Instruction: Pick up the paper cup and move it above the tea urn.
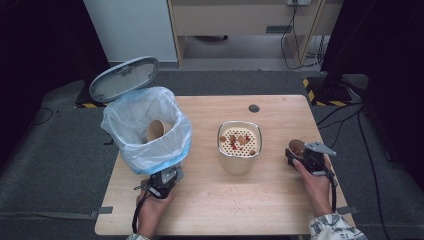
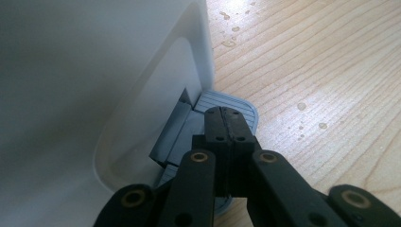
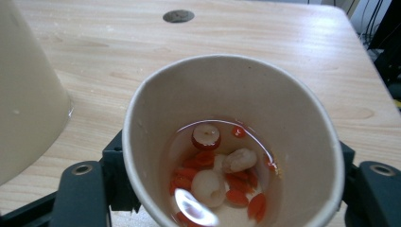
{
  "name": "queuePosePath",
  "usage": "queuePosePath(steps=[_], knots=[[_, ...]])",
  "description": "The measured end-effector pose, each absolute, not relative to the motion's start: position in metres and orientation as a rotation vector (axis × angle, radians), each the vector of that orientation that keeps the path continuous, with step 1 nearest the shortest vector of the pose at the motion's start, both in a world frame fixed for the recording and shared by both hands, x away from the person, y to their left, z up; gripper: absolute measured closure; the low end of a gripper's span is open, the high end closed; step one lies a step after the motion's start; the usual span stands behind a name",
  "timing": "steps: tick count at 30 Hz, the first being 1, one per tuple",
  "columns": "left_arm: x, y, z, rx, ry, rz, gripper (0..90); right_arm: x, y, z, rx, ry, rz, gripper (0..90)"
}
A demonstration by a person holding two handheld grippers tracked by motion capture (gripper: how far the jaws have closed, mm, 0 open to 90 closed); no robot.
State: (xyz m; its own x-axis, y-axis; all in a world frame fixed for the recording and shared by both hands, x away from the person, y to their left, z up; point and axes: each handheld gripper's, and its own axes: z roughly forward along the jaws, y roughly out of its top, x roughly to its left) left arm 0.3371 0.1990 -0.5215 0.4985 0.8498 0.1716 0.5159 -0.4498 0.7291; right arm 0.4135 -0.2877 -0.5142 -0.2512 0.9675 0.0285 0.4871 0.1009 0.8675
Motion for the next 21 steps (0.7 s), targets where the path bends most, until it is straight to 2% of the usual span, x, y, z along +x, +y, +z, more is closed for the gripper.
queuePosePath(steps=[21], knots=[[0.337, 0.199, -0.522, 2.132, 1.114, 0.715, 89.1, 0.417, -0.274, -0.472, 1.215, 1.944, 1.083, 35.1]])
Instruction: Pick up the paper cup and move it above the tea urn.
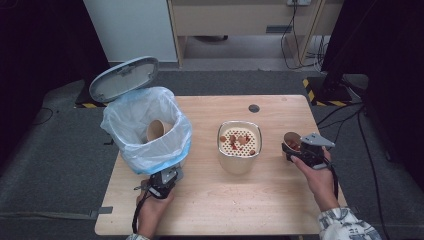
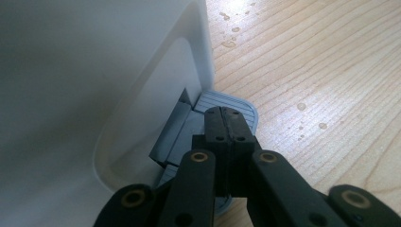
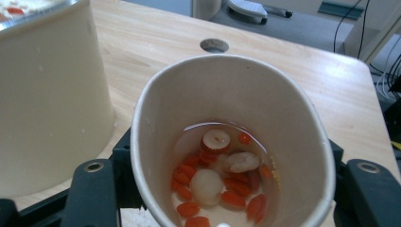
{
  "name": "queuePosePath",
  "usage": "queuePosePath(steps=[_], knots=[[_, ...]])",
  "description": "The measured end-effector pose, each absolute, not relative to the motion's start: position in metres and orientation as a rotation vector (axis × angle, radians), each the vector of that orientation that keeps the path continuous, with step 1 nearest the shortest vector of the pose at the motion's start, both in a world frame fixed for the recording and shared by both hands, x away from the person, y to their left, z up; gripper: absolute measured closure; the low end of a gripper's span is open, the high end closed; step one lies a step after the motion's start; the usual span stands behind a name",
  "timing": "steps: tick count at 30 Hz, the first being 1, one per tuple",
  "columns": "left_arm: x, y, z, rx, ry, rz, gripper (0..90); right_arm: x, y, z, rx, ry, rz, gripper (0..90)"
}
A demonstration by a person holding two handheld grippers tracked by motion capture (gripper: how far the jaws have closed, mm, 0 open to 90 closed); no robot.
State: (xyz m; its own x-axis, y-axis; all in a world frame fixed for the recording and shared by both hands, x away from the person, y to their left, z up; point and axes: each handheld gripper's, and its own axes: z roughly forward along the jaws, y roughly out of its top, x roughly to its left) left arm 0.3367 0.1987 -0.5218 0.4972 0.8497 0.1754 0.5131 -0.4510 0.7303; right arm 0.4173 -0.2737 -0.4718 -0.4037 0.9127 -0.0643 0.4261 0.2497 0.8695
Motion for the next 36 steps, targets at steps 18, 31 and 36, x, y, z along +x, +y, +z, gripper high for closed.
queuePosePath(steps=[18, 31, 36], knots=[[0.337, 0.199, -0.522, 2.133, 1.115, 0.716, 89.1, 0.443, -0.266, -0.421, 1.020, 2.002, 1.045, 36.3], [0.337, 0.199, -0.522, 2.133, 1.114, 0.714, 89.1, 0.456, -0.252, -0.390, 0.936, 2.011, 1.050, 36.6], [0.337, 0.199, -0.522, 2.131, 1.115, 0.713, 89.1, 0.460, -0.246, -0.382, 0.904, 2.021, 1.040, 36.7]])
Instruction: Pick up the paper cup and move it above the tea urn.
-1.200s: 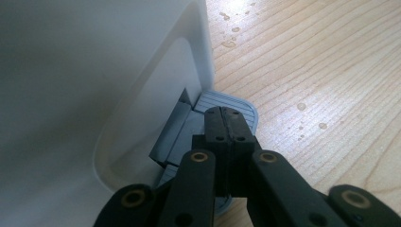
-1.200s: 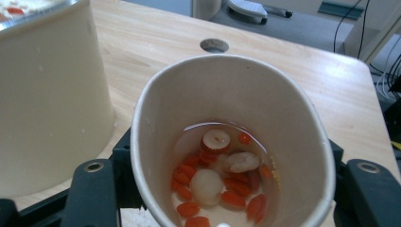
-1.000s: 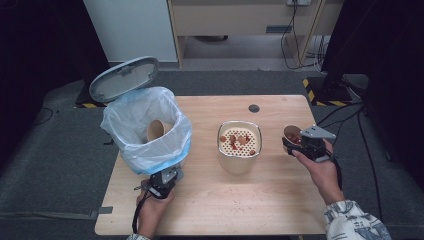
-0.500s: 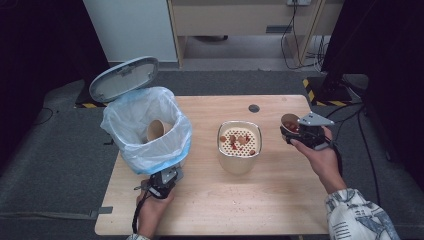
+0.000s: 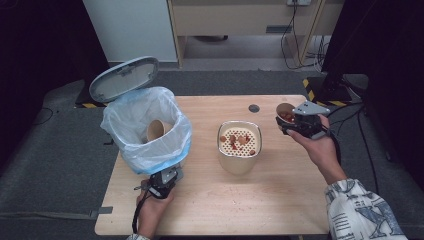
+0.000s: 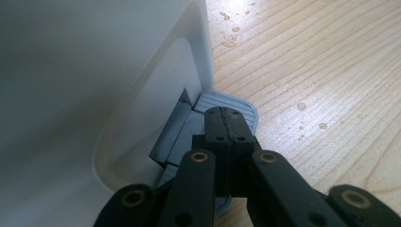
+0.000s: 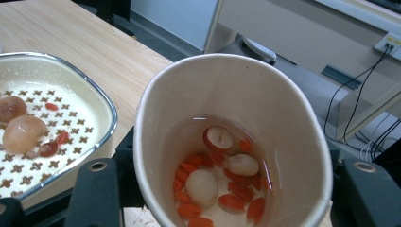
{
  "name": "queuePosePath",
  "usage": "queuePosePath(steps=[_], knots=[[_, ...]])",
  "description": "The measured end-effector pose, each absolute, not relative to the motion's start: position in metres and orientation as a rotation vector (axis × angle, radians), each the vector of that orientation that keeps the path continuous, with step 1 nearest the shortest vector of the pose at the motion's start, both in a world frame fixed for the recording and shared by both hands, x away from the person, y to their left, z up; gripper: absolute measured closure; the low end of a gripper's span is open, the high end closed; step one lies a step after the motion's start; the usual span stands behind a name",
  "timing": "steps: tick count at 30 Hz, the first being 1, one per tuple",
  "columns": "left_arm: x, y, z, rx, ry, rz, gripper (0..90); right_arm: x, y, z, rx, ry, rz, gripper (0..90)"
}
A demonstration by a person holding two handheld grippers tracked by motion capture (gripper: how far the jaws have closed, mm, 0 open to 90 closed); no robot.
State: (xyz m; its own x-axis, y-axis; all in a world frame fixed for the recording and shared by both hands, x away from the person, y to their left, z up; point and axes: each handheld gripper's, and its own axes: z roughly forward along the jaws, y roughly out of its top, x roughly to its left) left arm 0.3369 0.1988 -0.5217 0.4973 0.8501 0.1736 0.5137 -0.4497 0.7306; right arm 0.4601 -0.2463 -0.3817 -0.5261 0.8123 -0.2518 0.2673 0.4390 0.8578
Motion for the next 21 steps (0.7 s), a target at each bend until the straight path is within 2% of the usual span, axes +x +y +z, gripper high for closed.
queuePosePath(steps=[21], knots=[[0.337, 0.199, -0.522, 2.131, 1.115, 0.711, 89.2, 0.472, -0.231, -0.354, 0.808, 2.023, 1.038, 37.0]])
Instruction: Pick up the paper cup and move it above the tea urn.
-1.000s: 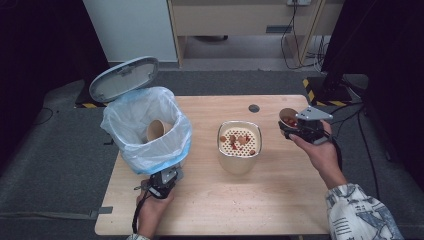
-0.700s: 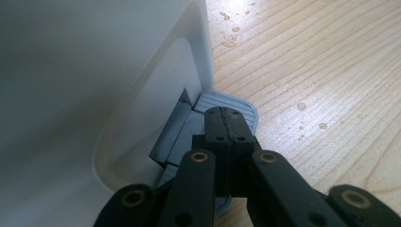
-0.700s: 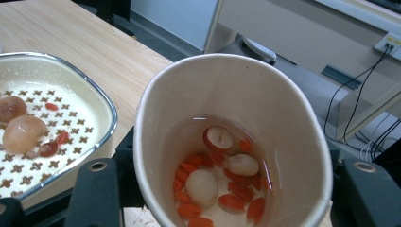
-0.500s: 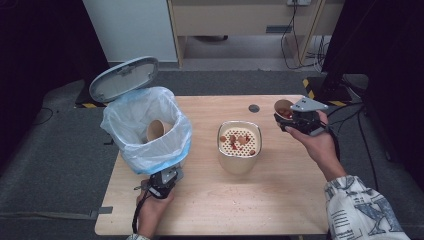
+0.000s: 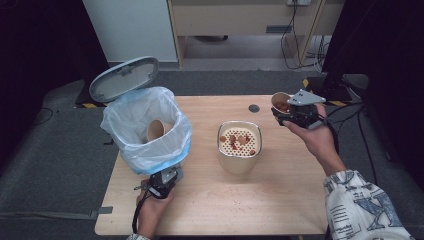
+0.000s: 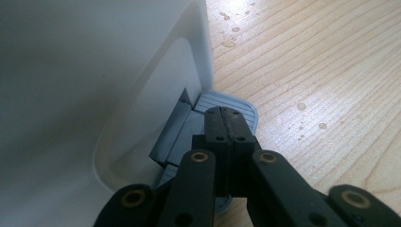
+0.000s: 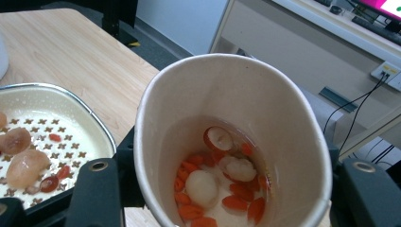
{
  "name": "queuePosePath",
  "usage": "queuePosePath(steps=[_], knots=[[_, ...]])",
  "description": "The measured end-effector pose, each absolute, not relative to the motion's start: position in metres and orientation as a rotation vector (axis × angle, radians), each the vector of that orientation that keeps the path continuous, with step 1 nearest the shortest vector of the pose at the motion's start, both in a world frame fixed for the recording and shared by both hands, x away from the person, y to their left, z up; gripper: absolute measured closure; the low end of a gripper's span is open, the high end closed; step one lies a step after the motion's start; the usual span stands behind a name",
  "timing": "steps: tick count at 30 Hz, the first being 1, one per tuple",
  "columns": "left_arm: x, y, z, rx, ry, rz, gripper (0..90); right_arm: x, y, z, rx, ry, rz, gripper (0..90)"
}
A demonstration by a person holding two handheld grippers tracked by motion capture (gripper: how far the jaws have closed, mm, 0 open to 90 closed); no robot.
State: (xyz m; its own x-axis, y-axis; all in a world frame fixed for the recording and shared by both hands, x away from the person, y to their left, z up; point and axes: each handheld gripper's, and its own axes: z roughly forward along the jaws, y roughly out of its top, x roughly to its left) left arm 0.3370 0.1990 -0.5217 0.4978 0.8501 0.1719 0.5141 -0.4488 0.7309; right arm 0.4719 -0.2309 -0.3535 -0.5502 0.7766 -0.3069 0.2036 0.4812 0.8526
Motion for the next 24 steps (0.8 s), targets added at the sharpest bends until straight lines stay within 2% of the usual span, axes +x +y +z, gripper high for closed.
queuePosePath(steps=[24], knots=[[0.337, 0.199, -0.522, 2.130, 1.114, 0.711, 89.1, 0.479, -0.222, -0.332, 0.749, 2.016, 1.053, 37.1]])
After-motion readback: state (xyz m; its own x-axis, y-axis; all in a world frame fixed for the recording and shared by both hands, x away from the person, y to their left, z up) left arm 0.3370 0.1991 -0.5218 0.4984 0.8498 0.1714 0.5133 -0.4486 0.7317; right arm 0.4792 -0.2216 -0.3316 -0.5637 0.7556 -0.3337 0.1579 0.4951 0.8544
